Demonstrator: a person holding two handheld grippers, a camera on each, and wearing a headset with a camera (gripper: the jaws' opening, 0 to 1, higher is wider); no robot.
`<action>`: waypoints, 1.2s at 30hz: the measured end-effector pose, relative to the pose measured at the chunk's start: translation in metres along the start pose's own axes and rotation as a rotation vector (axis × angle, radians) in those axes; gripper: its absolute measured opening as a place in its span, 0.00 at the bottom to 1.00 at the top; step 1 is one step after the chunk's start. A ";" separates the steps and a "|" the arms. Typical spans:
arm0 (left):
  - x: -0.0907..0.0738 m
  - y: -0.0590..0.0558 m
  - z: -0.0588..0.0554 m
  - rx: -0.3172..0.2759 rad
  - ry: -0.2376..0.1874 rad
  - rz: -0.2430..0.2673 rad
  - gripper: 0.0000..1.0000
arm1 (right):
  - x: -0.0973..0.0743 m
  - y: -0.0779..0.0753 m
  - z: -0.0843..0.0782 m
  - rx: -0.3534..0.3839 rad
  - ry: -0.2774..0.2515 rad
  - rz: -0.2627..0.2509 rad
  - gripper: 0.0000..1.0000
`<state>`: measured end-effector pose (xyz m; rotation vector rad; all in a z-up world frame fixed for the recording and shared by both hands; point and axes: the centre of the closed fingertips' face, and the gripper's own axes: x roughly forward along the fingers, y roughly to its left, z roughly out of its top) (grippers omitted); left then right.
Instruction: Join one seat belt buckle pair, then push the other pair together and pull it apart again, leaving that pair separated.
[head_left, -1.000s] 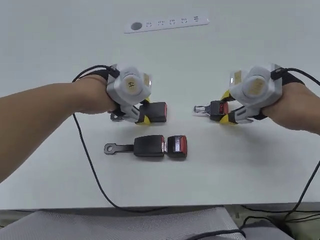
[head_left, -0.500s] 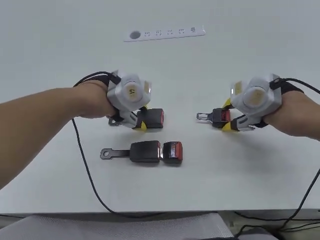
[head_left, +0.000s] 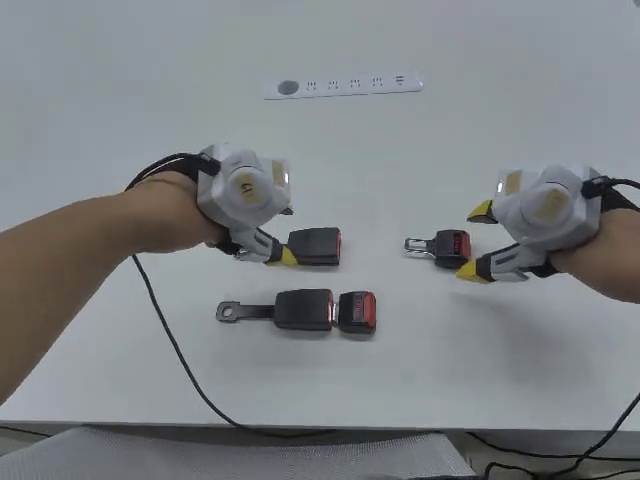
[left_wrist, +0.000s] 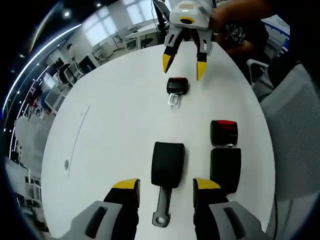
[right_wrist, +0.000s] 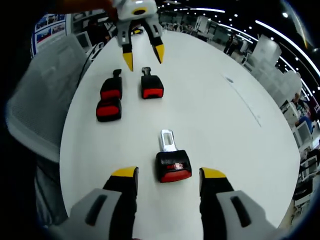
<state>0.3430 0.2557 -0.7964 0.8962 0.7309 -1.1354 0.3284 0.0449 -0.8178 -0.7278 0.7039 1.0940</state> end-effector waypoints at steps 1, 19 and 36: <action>-0.007 -0.002 -0.004 -0.011 -0.007 0.021 0.44 | -0.003 0.004 0.001 0.005 -0.011 -0.005 0.53; -0.076 -0.060 -0.077 -0.252 -0.050 0.122 0.67 | -0.035 0.058 0.001 0.188 -0.134 -0.060 0.81; -0.103 -0.063 -0.104 -0.464 -0.144 0.236 1.00 | -0.053 0.056 0.006 0.256 -0.189 -0.110 1.00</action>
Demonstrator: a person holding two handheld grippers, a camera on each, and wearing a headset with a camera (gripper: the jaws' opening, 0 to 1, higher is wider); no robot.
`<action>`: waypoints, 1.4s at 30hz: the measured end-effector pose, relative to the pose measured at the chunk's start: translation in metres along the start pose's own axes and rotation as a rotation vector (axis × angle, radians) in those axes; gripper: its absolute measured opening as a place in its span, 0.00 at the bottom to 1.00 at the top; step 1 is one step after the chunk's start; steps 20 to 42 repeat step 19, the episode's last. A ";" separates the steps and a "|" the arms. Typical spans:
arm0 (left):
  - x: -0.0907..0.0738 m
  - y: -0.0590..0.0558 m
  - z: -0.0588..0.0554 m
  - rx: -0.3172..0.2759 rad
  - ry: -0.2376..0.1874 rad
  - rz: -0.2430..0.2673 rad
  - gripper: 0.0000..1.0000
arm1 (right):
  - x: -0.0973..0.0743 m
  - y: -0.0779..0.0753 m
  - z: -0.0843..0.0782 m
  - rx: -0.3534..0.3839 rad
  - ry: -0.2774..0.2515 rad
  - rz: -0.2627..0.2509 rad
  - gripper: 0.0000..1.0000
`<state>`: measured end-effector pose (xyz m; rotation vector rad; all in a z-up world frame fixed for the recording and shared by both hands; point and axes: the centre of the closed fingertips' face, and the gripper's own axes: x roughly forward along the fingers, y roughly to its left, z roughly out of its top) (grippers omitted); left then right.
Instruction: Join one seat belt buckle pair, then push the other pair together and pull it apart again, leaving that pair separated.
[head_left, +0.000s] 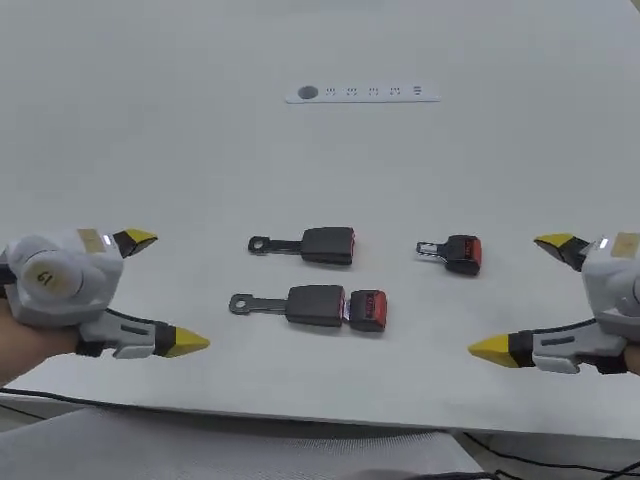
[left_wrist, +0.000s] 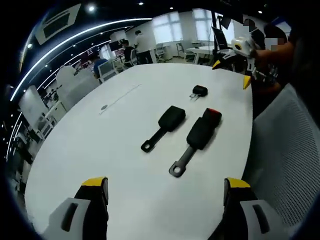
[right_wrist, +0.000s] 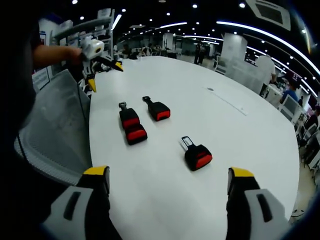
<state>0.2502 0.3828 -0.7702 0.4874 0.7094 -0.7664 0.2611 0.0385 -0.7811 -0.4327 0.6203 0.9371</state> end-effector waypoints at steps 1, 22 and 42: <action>-0.001 0.000 -0.001 -0.008 0.000 -0.002 1.00 | 0.000 0.000 -0.001 0.006 0.003 0.000 1.00; -0.003 -0.006 -0.011 -0.061 -0.010 0.021 1.00 | 0.006 0.007 -0.011 0.061 0.025 -0.007 1.00; -0.003 -0.006 -0.011 -0.061 -0.010 0.021 1.00 | 0.006 0.007 -0.011 0.061 0.025 -0.007 1.00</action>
